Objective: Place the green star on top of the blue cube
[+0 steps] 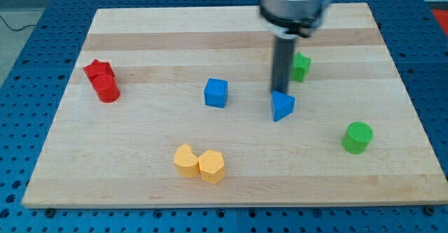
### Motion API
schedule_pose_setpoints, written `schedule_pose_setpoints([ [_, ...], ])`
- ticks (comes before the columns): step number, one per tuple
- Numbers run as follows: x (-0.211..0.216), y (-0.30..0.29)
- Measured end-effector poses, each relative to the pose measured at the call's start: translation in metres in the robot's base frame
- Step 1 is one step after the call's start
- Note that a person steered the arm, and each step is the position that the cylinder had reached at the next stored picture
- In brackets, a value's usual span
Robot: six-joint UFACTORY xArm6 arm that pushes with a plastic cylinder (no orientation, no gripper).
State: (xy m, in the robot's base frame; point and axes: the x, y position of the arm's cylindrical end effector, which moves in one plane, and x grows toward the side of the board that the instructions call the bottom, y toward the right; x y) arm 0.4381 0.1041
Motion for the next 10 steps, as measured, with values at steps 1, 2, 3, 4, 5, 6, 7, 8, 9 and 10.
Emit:
schedule_pose_setpoints([
  [1, 0.002, 0.067],
  [2, -0.016, 0.093],
  [3, -0.037, 0.075],
  [4, -0.058, 0.011],
  [5, -0.063, -0.054],
  [6, -0.064, -0.06],
  [7, -0.09, -0.046],
  [8, -0.115, -0.076],
  [9, -0.1, -0.14],
  [10, -0.085, -0.172],
])
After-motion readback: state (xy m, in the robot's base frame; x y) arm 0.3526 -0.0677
